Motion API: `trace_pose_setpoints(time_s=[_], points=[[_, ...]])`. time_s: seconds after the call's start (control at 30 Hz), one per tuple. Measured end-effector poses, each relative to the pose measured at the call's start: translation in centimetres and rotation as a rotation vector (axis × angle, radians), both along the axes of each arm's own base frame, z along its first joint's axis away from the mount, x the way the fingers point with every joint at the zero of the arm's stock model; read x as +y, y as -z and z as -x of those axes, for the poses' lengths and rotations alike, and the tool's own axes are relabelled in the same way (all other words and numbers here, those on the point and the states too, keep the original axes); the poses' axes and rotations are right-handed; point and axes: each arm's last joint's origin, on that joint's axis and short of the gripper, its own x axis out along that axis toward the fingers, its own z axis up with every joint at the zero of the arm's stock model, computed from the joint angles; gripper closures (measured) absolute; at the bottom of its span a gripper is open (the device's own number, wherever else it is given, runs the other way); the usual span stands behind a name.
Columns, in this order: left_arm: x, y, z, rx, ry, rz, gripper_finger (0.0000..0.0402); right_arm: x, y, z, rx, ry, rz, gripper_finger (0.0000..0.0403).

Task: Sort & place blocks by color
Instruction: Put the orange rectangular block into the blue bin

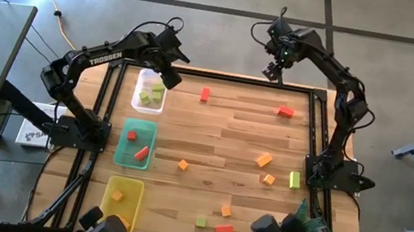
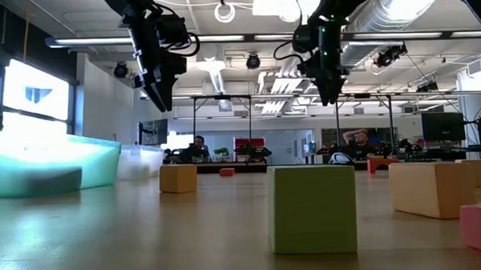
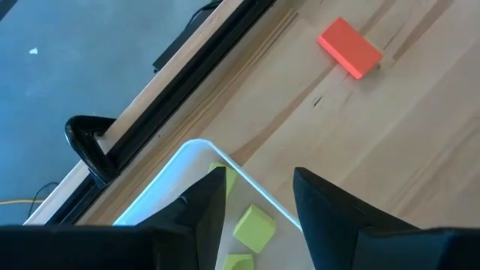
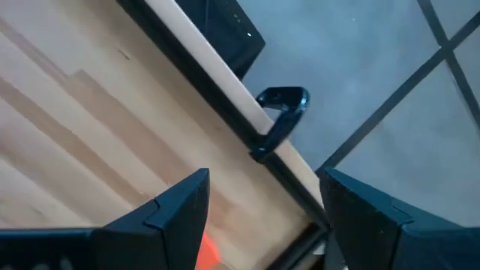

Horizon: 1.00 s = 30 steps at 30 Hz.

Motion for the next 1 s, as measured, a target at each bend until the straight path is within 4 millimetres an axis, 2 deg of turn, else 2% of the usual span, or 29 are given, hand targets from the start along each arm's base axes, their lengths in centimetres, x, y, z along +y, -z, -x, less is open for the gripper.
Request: trace_pose_setpoints(time_s=[0.2,0.43,0.57,1.0], points=[[0.2,-0.1,-0.1,-0.016,0.000,-0.019,0.0259,-1.1,0.9,0.8,0.042,-0.064,-0.039,0.0164],[0.2,-0.1,-0.1,-0.016,0.000,-0.020,0.0259,-2.2,4.8,0.7,0.172,-0.099,-0.208,0.0164],[0.2,-0.1,-0.1,-0.015,-0.001,-0.020,0.0259,-2.4,6.3,0.3,0.239,-0.109,-0.249,0.0164],[0.2,-0.1,-0.1,-0.016,-0.003,-0.025,0.0259,-1.5,8.6,-0.4,0.404,-0.157,-0.374,0.0164]])
